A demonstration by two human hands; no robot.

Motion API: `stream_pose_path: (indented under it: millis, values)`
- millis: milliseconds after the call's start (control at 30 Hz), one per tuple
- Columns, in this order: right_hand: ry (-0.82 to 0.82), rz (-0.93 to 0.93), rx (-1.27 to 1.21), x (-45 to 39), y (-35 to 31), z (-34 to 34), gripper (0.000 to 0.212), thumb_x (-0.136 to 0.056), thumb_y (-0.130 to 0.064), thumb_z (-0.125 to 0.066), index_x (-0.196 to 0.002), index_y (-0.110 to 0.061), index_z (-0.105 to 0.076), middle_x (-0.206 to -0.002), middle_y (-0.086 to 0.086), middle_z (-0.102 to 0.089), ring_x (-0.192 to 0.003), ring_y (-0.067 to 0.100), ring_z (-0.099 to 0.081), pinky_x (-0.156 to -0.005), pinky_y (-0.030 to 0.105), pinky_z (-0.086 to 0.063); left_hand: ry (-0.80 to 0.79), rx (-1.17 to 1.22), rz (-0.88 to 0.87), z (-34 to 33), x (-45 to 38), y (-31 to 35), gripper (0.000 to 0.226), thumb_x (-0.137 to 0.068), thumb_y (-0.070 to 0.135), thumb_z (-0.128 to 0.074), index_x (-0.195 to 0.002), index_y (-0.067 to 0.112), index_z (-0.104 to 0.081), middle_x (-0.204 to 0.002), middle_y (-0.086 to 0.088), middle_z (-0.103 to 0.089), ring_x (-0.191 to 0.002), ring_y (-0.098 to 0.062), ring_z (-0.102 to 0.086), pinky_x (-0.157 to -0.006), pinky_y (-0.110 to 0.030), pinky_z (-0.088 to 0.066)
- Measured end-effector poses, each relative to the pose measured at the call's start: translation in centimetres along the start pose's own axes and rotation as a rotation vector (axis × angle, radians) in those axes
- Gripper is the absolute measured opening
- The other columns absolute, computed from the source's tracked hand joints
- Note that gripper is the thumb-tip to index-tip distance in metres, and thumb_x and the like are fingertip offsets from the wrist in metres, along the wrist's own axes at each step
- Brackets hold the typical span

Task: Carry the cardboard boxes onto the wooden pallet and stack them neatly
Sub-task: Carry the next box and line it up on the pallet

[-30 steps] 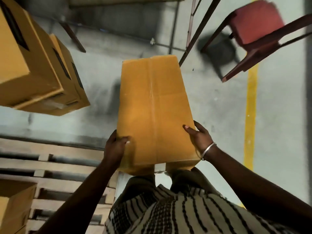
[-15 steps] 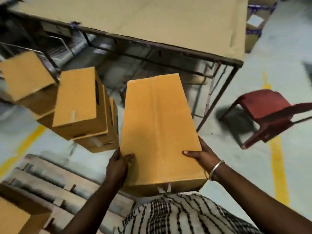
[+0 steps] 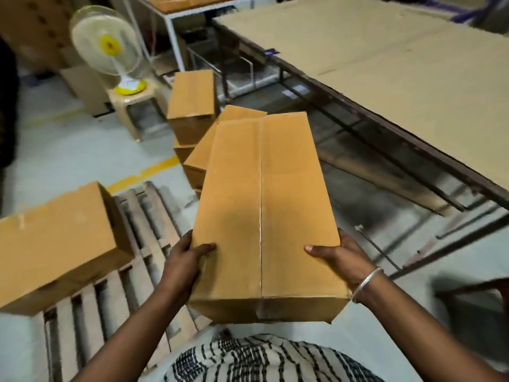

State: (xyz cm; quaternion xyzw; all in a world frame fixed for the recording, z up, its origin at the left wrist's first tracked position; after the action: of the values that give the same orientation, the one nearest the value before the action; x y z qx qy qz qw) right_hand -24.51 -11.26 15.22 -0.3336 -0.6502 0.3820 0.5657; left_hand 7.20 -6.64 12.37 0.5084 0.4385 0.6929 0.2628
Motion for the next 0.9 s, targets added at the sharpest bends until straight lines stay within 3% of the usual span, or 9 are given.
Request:
stream_pose_path:
  millis: [100,300,500,633,900]
  values:
    - [-0.089,0.027,0.078,-0.9,-1.7,-2.7,0.047,-0.077,-0.006,-0.077,-0.117,-0.018,-0.055,-0.102,0.004,-0.070,-0.084,0.018,-0.068,-0.060,0.023,-0.050,0.092,0.072,-0.011,2.8,1.1,0.2,0.044,-0.087,0.020,-0.068,-0.129,0.029,-0.058,-0.115,0.002,-0.069,-0.102,-0.023,-0.066,-0.074,-0.038,-0.052]
    - [-0.222,0.026,0.200,-4.4,-2.9,-11.7,0.059,-0.077,-0.023,-0.081,-0.128,-0.023,-0.051,-0.109,0.003,-0.067,-0.096,0.025,-0.065,-0.068,0.033,-0.051,0.246,0.146,-0.005,11.1,0.5,0.0,0.049,-0.083,0.022,-0.072,-0.130,0.030,-0.059,-0.118,0.001,-0.068,-0.103,-0.025,-0.065,-0.092,-0.050,-0.052]
    - [-0.312,-0.020,0.250,-8.6,-2.6,-23.7,0.072,-0.066,-0.021,-0.088,-0.128,-0.022,-0.051,-0.109,0.003,-0.069,-0.096,0.026,-0.067,-0.067,0.034,-0.053,0.287,0.175,-0.018,21.4,-1.7,-0.3,0.055,-0.079,0.027,-0.076,-0.131,0.029,-0.056,-0.117,0.001,-0.068,-0.105,-0.024,-0.064,-0.094,-0.053,-0.051]
    - [-0.380,-0.029,0.263,-11.0,-2.4,-32.6,0.068,-0.071,-0.017,-0.084,-0.129,-0.027,-0.050,-0.111,0.003,-0.068,-0.096,0.025,-0.067,-0.065,0.030,-0.052,0.337,0.219,-0.019,28.8,-3.7,-0.3,0.050,-0.084,0.020,-0.072,-0.130,0.029,-0.054,-0.113,0.001,-0.067,-0.102,-0.023,-0.064,-0.091,-0.048,-0.052]
    - [-0.447,-0.094,0.322,-16.3,-2.9,-44.9,0.079,-0.056,-0.018,-0.087,-0.126,-0.021,-0.053,-0.105,0.008,-0.073,-0.092,0.030,-0.071,-0.074,0.043,-0.058,0.434,0.236,0.046,38.7,-10.3,-0.7,0.055,-0.068,0.030,-0.076,-0.121,0.030,-0.063,-0.107,0.003,-0.074,-0.095,-0.023,-0.071,-0.087,-0.049,-0.056]
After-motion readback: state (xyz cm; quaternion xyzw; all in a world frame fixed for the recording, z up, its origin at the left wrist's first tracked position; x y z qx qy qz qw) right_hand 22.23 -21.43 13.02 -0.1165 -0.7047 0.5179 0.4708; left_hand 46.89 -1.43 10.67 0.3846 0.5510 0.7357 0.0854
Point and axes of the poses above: each hand's wrist, its own x-axis away from the middle knuckle, its own z-axis out of the back of the hand, y = z × x, the point moved 3 cm from there along -x, towards the middle knuckle
